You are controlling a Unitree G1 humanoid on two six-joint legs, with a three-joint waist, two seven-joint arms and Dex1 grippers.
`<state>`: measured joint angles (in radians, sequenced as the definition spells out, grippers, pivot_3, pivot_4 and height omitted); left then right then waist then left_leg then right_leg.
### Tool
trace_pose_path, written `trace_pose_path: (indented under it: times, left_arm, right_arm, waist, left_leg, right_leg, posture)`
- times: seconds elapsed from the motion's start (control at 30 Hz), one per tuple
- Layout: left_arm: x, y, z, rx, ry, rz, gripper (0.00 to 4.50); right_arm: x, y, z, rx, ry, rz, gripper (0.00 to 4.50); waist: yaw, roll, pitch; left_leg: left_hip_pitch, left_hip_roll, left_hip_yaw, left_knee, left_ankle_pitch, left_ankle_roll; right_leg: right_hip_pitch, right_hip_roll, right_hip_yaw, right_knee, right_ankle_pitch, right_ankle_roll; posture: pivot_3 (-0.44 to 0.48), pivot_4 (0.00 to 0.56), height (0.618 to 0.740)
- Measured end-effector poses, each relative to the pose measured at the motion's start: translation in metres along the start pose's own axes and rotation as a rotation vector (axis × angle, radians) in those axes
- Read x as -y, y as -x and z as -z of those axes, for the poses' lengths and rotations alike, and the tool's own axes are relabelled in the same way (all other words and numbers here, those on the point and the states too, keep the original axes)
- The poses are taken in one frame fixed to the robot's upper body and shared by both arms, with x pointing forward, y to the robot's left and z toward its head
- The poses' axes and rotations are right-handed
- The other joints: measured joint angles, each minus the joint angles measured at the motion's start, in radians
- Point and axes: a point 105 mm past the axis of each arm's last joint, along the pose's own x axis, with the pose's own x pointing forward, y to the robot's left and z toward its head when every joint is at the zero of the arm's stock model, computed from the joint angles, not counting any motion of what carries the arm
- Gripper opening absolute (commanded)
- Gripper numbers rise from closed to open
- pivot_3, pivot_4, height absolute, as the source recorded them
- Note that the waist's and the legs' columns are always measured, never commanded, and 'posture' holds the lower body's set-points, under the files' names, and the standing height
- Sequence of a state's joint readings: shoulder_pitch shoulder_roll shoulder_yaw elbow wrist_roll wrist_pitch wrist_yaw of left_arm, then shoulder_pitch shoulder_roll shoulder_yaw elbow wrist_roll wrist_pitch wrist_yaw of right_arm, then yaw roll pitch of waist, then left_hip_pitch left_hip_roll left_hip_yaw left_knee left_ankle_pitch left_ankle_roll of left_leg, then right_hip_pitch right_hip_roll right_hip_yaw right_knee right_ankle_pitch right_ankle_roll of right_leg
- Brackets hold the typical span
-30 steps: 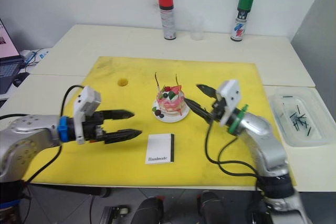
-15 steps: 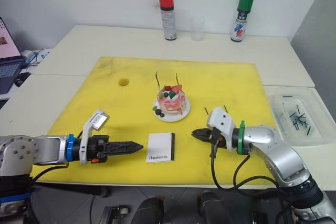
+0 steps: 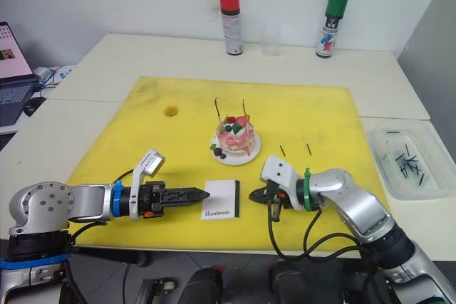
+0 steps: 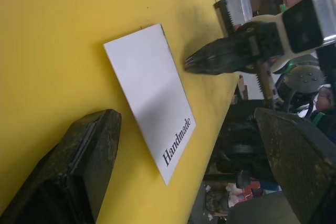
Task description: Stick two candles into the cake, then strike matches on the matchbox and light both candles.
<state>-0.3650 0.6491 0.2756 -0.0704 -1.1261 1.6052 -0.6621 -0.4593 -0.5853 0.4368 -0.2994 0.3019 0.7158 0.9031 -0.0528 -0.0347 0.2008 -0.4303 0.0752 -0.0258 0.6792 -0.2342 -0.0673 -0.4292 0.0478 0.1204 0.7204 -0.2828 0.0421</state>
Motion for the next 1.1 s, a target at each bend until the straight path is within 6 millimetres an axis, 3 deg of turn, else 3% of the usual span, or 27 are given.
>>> trace_pose_path:
  times: [0.37,0.57,0.9,1.0,1.1]
  left_arm:
    - [-0.003,-0.006,0.003,-0.005,0.011,-0.017,4.50]
    - [-0.003,-0.011,0.005,0.005,0.018,-0.002,4.50]
    - [-0.003,-0.011,0.009,0.020,-0.003,-0.008,4.50]
    - [-0.006,-0.012,0.011,0.025,-0.026,-0.034,3.90]
    - [-0.012,-0.014,0.011,0.035,-0.040,-0.066,2.95]
  right_arm:
    - [0.000,-0.023,-0.012,0.030,0.021,-0.042,0.04]
    - [-0.012,-0.038,-0.023,0.063,0.034,-0.097,0.04]
    - [-0.013,-0.042,-0.024,0.063,0.034,-0.097,0.04]
    - [-0.012,-0.042,-0.024,0.063,0.034,-0.095,0.00]
    - [-0.012,-0.042,-0.024,0.062,0.027,-0.091,0.00]
  waist:
    - [-0.006,0.000,-0.001]
    - [-0.002,0.000,-0.001]
    - [-0.002,0.000,-0.001]
    - [-0.003,0.000,-0.001]
    - [-0.003,0.000,-0.001]
  left_leg:
    - [0.010,0.000,0.000,-0.001,0.000,0.000]
    - [0.009,-0.001,0.000,-0.001,0.000,0.000]
    - [0.009,-0.003,0.001,-0.002,0.000,0.000]
    - [0.009,-0.003,0.000,-0.002,0.000,0.000]
    - [0.009,-0.003,0.000,-0.003,0.000,0.000]
  right_leg:
    - [0.008,0.000,0.001,0.000,-0.001,-0.001]
    - [0.008,0.000,0.001,-0.001,0.000,0.000]
    - [0.008,-0.002,0.001,-0.003,0.000,0.000]
    - [0.008,-0.002,0.001,-0.003,0.000,0.000]
    - [0.008,-0.002,0.001,-0.003,-0.001,-0.001]
  posture:
    - [0.000,0.150,0.689]
    - [0.000,0.150,0.689]
    - [0.000,0.150,0.689]
    - [0.000,0.150,0.689]
    - [0.000,0.150,0.689]
